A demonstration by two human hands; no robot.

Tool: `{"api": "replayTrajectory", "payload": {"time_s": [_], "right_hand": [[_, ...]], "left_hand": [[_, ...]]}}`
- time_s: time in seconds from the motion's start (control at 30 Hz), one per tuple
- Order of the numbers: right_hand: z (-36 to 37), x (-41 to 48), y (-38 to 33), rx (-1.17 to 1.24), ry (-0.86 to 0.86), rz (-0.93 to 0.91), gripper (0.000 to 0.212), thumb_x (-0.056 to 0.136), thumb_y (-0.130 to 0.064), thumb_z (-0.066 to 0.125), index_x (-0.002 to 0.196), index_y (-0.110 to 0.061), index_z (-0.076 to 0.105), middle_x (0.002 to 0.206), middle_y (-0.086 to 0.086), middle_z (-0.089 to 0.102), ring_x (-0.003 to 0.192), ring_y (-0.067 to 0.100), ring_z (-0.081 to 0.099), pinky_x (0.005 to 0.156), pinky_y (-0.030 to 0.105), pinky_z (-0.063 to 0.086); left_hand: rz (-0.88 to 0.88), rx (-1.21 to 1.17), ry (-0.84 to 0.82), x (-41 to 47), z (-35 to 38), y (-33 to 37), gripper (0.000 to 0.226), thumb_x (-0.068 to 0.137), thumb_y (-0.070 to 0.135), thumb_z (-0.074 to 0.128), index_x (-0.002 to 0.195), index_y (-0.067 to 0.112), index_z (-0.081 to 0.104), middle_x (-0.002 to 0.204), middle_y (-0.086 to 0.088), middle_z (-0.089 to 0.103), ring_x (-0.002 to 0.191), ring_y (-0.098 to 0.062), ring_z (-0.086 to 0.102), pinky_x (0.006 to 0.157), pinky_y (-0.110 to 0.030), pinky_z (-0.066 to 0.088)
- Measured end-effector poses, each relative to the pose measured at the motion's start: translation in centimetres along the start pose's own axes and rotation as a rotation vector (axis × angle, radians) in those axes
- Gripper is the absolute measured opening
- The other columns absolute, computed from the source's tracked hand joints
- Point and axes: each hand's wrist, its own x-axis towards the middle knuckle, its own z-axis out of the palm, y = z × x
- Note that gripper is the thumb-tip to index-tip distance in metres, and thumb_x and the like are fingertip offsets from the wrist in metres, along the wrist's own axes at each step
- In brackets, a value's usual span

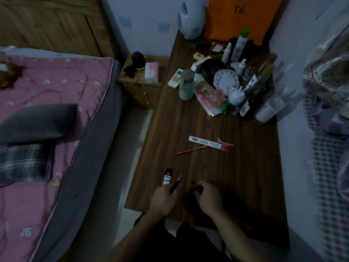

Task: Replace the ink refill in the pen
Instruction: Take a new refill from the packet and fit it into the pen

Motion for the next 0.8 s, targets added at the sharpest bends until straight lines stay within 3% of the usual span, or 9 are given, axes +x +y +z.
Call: {"api": "replayTrajectory", "payload": {"time_s": [0.3, 0.47, 0.53, 0.67, 0.8], "right_hand": [[1.2, 0.1, -0.1, -0.238, 0.028, -0.172, 0.009, 0.092, -0.024, 0.060, 0.093, -0.026, 0.068, 0.096, -0.007, 0.063, 0.089, 0.016, 0.064, 0.075, 0.032, 0.055], [1.0, 0.1, -0.2, -0.211, 0.029, -0.168, 0.013, 0.094, -0.027, 0.056, 0.090, -0.023, 0.068, 0.094, -0.005, 0.064, 0.087, 0.017, 0.064, 0.075, 0.034, 0.056], [0.2, -0.1, -0.8, -0.062, 0.039, -0.108, 0.009, 0.091, -0.029, 0.062, 0.084, -0.028, 0.067, 0.089, -0.009, 0.068, 0.081, 0.013, 0.066, 0.071, 0.032, 0.057], [-2.6, -1.1, -2.6, 0.391, 0.127, 0.032, 0.020, 0.085, -0.020, 0.070, 0.072, -0.034, 0.063, 0.076, -0.010, 0.068, 0.071, 0.009, 0.067, 0.062, 0.028, 0.053], [-5.7, -2.9, -5.0, 0.751, 0.124, -0.037, 0.021, 0.085, -0.013, 0.069, 0.078, -0.032, 0.063, 0.080, -0.008, 0.070, 0.062, 0.004, 0.065, 0.058, 0.024, 0.050]], "left_hand": [[-0.106, 0.093, -0.015, 1.6, 0.2, -1.6, 0.052, 0.089, 0.054, 0.048, 0.049, 0.022, 0.047, 0.042, 0.012, 0.055, 0.041, 0.004, 0.052, 0.042, -0.020, 0.031], [-0.075, 0.035, -0.052, 1.5, -0.1, -1.4, 0.049, 0.091, 0.050, 0.050, 0.051, 0.022, 0.046, 0.042, 0.011, 0.053, 0.040, 0.003, 0.049, 0.044, -0.021, 0.033], [-0.054, 0.027, -0.056, 1.4, -0.4, -1.1, 0.048, 0.091, 0.051, 0.050, 0.051, 0.023, 0.046, 0.043, 0.011, 0.052, 0.041, 0.003, 0.049, 0.044, -0.020, 0.033], [-0.011, 0.000, -0.073, 0.9, -0.9, 0.0, 0.046, 0.089, 0.052, 0.050, 0.050, 0.028, 0.047, 0.043, 0.015, 0.052, 0.040, 0.002, 0.046, 0.042, -0.017, 0.030], [0.060, -0.041, -0.094, 0.2, -1.4, 1.6, 0.043, 0.094, 0.045, 0.052, 0.055, 0.026, 0.048, 0.046, 0.014, 0.051, 0.043, 0.001, 0.044, 0.044, -0.018, 0.031]]}}
